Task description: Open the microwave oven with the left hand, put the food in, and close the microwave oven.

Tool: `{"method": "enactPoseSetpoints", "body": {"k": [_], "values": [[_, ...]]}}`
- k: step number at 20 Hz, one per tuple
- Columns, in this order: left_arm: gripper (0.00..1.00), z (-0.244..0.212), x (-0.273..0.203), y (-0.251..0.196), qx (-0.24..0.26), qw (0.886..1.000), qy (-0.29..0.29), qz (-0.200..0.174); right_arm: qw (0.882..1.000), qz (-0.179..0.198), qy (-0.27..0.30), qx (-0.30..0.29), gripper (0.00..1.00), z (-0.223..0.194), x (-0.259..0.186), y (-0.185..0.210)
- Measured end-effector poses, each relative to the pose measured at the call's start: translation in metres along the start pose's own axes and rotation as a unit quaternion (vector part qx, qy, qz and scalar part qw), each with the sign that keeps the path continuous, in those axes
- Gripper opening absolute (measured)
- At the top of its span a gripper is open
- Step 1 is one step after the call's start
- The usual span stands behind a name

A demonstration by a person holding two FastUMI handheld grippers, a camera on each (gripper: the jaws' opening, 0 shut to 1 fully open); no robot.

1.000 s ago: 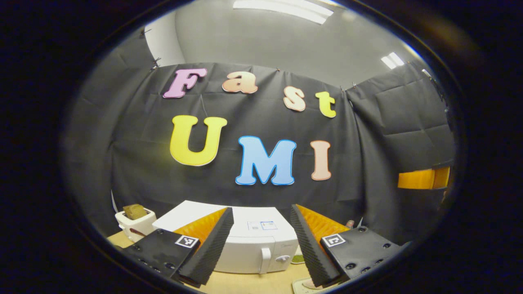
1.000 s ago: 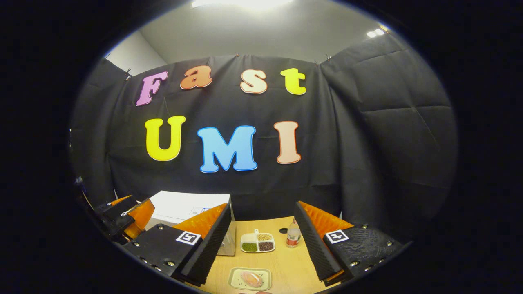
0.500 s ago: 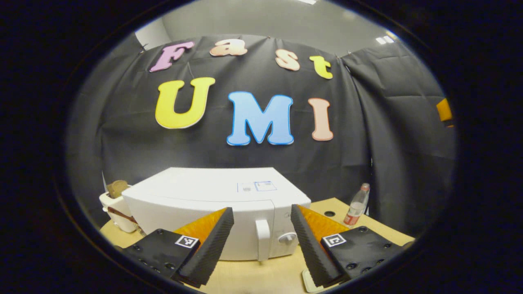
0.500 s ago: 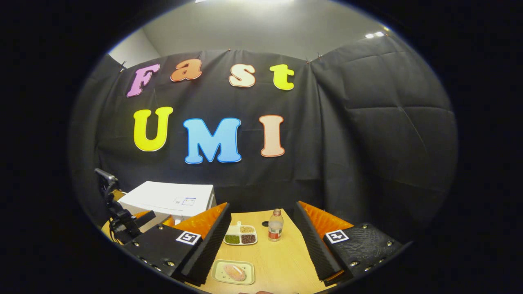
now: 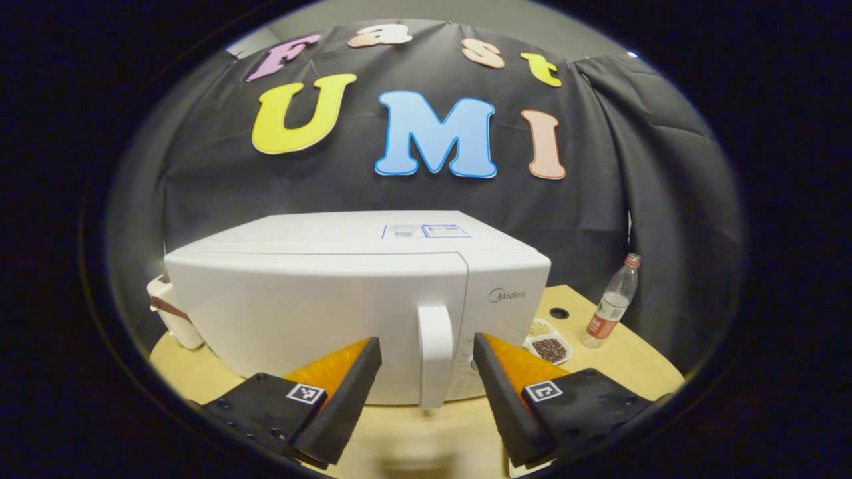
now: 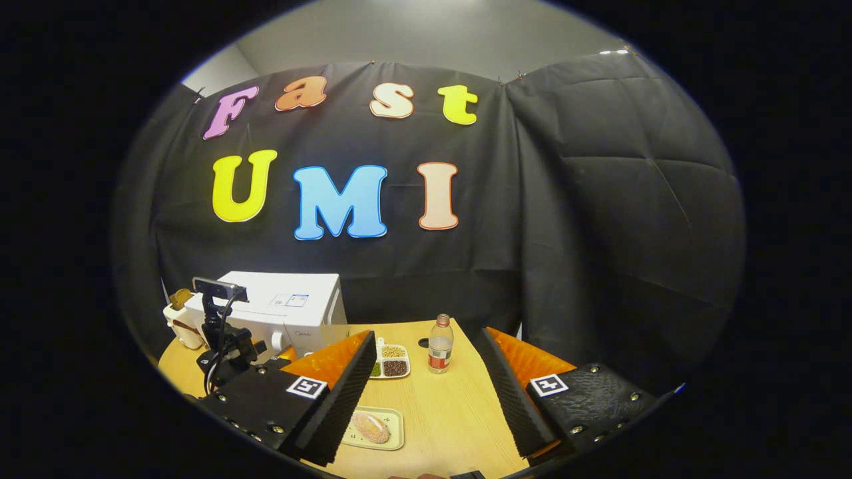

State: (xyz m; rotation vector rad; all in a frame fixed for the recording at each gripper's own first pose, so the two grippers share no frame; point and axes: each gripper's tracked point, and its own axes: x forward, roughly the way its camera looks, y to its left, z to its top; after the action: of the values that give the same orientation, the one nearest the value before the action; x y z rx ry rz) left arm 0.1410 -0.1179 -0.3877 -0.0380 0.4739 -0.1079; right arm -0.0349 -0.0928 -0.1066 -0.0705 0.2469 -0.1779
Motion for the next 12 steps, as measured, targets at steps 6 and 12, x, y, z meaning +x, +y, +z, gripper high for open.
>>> {"method": "enactPoseSetpoints", "body": {"k": [6, 12], "values": [[0.31, -0.009, 0.009, -0.007, 0.008, 0.999, 0.025, -0.019, 1.0, 0.004, -0.004, -0.004, 0.95, 0.005, 0.006, 0.0], [0.18, -0.008, -0.001, -0.009, 0.003, 0.996, 0.048, -0.08, 1.0, 0.014, -0.004, -0.008, 0.95, 0.001, 0.004, 0.005]]}}
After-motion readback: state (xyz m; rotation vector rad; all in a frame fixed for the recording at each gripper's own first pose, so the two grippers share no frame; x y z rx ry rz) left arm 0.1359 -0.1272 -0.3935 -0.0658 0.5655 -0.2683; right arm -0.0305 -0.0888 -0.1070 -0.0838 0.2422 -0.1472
